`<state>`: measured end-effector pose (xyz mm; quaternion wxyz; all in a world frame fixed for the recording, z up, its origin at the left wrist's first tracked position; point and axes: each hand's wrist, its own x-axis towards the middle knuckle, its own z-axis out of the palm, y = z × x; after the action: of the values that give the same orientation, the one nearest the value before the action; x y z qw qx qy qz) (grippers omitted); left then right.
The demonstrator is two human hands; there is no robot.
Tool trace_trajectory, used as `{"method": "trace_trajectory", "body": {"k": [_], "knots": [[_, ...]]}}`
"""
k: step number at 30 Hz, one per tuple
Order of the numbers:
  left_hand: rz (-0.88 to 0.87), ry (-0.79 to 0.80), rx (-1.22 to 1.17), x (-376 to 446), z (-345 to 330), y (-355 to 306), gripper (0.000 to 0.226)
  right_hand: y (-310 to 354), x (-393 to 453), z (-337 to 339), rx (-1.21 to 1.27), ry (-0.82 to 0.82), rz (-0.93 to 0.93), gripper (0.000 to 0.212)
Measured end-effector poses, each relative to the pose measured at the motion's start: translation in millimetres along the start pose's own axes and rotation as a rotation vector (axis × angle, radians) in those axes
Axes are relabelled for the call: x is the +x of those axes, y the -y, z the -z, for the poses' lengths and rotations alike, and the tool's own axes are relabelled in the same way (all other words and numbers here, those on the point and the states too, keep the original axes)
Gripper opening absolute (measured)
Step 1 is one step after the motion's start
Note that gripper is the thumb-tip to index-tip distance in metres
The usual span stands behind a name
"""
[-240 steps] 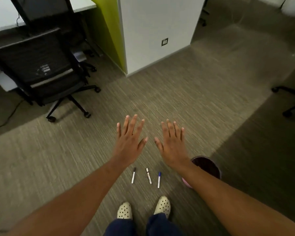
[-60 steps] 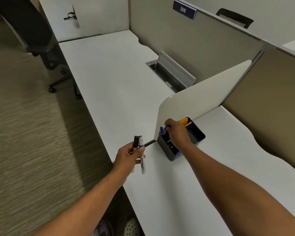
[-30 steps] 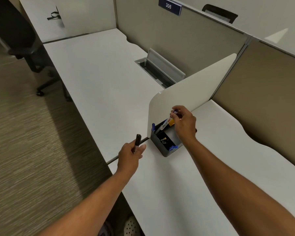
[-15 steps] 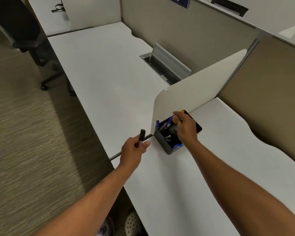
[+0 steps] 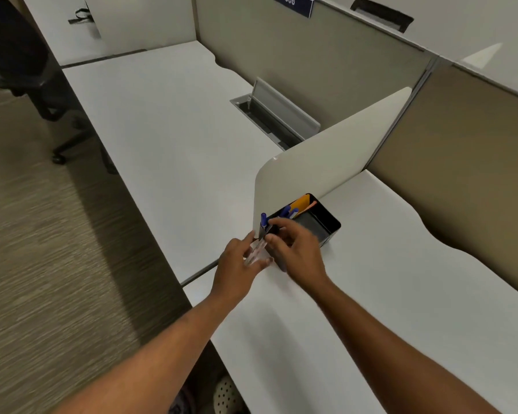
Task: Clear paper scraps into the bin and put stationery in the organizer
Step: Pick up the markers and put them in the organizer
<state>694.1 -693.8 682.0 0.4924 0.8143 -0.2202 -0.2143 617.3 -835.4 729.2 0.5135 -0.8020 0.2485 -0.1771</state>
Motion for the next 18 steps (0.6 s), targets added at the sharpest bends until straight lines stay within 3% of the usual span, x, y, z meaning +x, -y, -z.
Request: {"method": "trace_trajectory", "body": {"k": [4,7,18], "knots": [[0.050,-0.053,-0.010,-4,6,14,0.084,-3,43,22,0.010,-0.236,-0.040,0.025],[0.092,-0.064,-0.047,-9,8,24,0.084,-11,69,31,-0.059,-0.289,-0.011,0.028],[0.152,-0.081,-0.072,-18,15,25,0.076,-56,97,5,-0.393,0.031,-0.103,0.033]]}}
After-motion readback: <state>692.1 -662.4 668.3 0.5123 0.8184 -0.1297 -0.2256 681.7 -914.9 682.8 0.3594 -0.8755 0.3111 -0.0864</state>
